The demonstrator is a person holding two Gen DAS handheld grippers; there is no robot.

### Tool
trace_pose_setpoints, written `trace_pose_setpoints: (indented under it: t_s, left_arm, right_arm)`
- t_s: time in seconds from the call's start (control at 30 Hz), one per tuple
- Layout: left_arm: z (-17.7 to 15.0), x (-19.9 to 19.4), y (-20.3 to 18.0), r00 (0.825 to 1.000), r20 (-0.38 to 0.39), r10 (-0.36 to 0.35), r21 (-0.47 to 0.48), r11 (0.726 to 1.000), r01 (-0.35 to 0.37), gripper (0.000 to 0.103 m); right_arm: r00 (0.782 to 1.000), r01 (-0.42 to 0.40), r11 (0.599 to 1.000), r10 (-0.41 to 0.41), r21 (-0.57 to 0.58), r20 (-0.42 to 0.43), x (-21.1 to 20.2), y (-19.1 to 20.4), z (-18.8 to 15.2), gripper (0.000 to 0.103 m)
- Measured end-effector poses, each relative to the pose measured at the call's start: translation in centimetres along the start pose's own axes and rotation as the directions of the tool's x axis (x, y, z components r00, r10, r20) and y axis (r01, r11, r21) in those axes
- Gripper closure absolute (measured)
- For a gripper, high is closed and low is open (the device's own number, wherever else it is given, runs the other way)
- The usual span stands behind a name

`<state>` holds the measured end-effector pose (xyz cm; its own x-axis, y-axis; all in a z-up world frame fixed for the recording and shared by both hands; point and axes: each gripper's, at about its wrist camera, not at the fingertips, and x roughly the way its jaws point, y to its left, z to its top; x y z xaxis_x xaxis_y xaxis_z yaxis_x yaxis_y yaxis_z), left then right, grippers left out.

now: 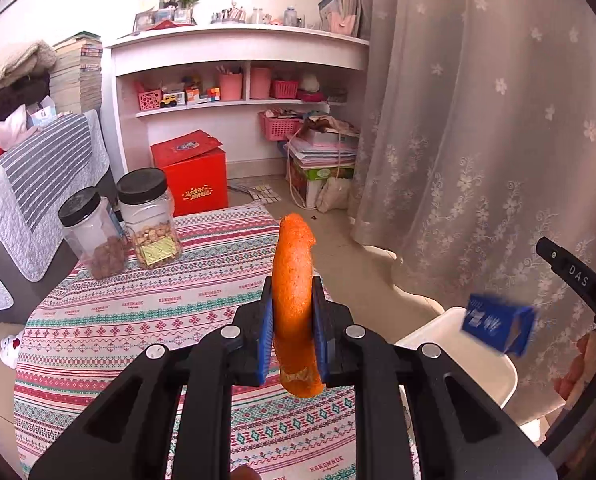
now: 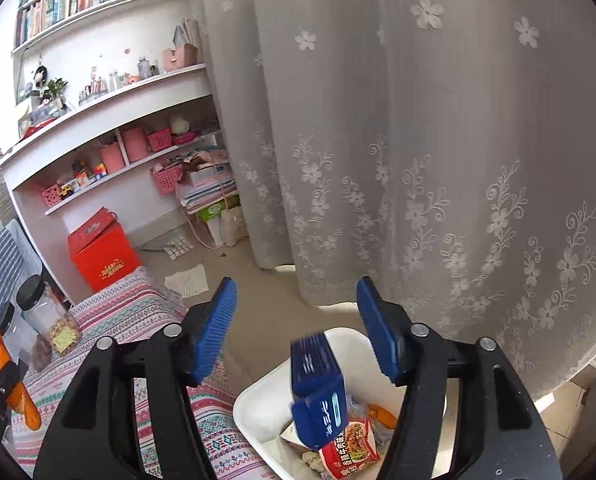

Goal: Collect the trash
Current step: 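Carry the blue box to the white bin and open the right tool, then lower the orange peel into the white bin and open the left tool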

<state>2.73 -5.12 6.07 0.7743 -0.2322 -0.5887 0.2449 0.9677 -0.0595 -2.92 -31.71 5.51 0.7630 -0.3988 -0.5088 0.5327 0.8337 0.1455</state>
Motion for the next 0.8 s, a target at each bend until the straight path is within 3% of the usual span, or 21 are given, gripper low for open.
trace_pose_setpoints:
  t_s: [0.23,0.43,0.8]
  left_arm:
    - [-0.6,0.7,-4.7,0.998,-0.021,-0.060,0.058,0.996,0.061,0.086]
    - [-0.9,2.0,-9.5,0.989,-0.062,-0.135,0.056,0.989,0.138,0.085]
    - [-1.3,5.5,-18.6,0.955,-0.164,-0.249,0.059,0.964,0.261,0.083]
  right_arm:
    - [0.996,0.075,0.996,-0.077,0.055,0.049,-0.6,-4.3,1.2,0.021]
    - [0.979,0.176,0.981,-0.182,0.077,0.090,-1.2,-8.2,1.7,0.008]
    - [0.954,0.290,0.940,-0.298,0.179,0.022,-0.8,-15.7,2.5,0.007]
